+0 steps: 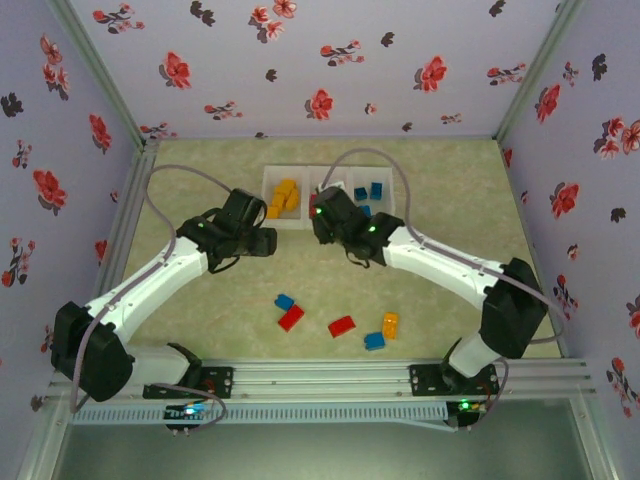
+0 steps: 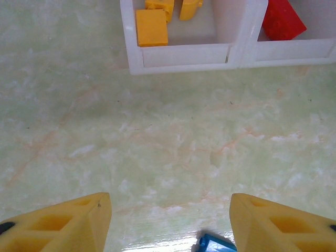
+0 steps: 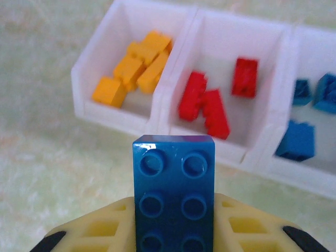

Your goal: Sort the legos into containers by color

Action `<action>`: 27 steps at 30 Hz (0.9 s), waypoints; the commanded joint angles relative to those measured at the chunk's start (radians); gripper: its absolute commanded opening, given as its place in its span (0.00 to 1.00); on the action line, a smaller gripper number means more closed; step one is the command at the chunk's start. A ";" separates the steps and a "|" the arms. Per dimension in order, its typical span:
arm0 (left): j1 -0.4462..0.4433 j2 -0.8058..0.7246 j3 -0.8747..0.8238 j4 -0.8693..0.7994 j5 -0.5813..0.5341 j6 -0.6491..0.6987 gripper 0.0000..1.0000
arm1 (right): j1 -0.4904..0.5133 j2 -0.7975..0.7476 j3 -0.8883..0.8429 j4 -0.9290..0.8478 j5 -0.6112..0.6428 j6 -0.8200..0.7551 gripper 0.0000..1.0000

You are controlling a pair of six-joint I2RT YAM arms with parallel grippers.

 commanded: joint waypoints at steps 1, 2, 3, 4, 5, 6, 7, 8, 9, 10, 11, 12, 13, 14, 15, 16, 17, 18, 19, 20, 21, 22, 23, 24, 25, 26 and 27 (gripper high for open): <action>-0.007 -0.031 -0.001 -0.005 -0.021 -0.012 0.62 | -0.060 -0.043 0.043 -0.024 0.023 -0.090 0.31; -0.008 -0.033 0.000 -0.007 -0.021 -0.011 0.62 | -0.085 -0.046 0.054 -0.030 0.013 -0.104 0.32; -0.010 -0.033 0.002 -0.008 -0.021 -0.007 0.62 | -0.111 -0.043 0.071 -0.040 0.013 -0.118 0.32; -0.011 -0.033 0.004 -0.009 -0.022 -0.006 0.62 | -0.132 -0.040 0.085 -0.052 0.013 -0.127 0.32; -0.013 -0.032 0.003 -0.009 -0.021 -0.005 0.62 | -0.156 -0.037 0.100 -0.063 0.014 -0.140 0.32; -0.015 -0.033 0.003 -0.007 -0.020 -0.004 0.62 | -0.181 -0.038 0.108 -0.067 -0.014 -0.152 0.32; -0.016 -0.034 0.003 -0.005 -0.021 -0.004 0.62 | -0.203 -0.038 0.112 -0.062 -0.029 -0.159 0.32; -0.018 -0.033 0.002 -0.003 -0.021 -0.005 0.62 | -0.232 -0.036 0.119 -0.059 -0.052 -0.164 0.32; -0.020 -0.032 0.003 -0.003 -0.021 -0.005 0.62 | -0.259 -0.032 0.128 -0.056 -0.075 -0.169 0.32; -0.021 -0.032 0.003 -0.003 -0.021 -0.003 0.62 | -0.279 -0.026 0.136 -0.053 -0.089 -0.175 0.32; -0.021 -0.031 0.005 -0.004 -0.021 -0.003 0.62 | -0.300 -0.018 0.146 -0.051 -0.099 -0.181 0.32; -0.023 -0.028 0.007 -0.006 -0.021 -0.003 0.62 | -0.320 -0.006 0.164 -0.056 -0.112 -0.188 0.32; -0.023 -0.029 0.008 -0.008 -0.021 -0.003 0.62 | -0.334 0.002 0.174 -0.057 -0.119 -0.194 0.31; -0.023 -0.029 0.009 -0.007 -0.021 -0.002 0.62 | -0.349 0.012 0.183 -0.054 -0.124 -0.202 0.32; -0.024 -0.029 0.010 -0.008 -0.020 -0.004 0.62 | -0.365 0.021 0.191 -0.049 -0.129 -0.208 0.32; -0.024 -0.029 0.010 -0.009 -0.021 -0.005 0.62 | -0.377 0.032 0.198 -0.045 -0.140 -0.211 0.31; -0.025 -0.029 0.011 -0.011 -0.021 -0.005 0.62 | -0.393 0.045 0.208 -0.048 -0.148 -0.211 0.31; -0.024 -0.027 0.012 -0.012 -0.021 -0.006 0.62 | -0.405 0.054 0.213 -0.044 -0.155 -0.205 0.31; -0.024 -0.026 0.014 -0.013 -0.022 -0.006 0.62 | -0.416 0.060 0.212 -0.035 -0.167 -0.201 0.31; -0.024 -0.025 0.017 -0.017 -0.022 -0.007 0.62 | -0.425 0.068 0.209 -0.024 -0.178 -0.198 0.32; -0.024 -0.024 0.019 -0.022 -0.023 -0.007 0.62 | -0.433 0.079 0.212 -0.019 -0.180 -0.196 0.32; -0.026 -0.024 0.019 -0.023 -0.023 -0.005 0.62 | -0.439 0.092 0.212 -0.015 -0.181 -0.195 0.32; -0.026 -0.024 0.019 -0.024 -0.024 -0.006 0.62 | -0.446 0.104 0.212 -0.010 -0.181 -0.192 0.32; -0.026 -0.024 0.019 -0.027 -0.025 -0.006 0.62 | -0.452 0.115 0.211 -0.004 -0.183 -0.188 0.32; -0.026 -0.024 0.019 -0.026 -0.026 -0.006 0.62 | -0.462 0.127 0.205 0.005 -0.188 -0.183 0.32; -0.026 -0.025 0.019 -0.029 -0.026 -0.006 0.62 | -0.469 0.141 0.202 0.015 -0.195 -0.177 0.32; -0.027 -0.025 0.019 -0.031 -0.026 -0.007 0.62 | -0.477 0.152 0.199 0.022 -0.200 -0.174 0.32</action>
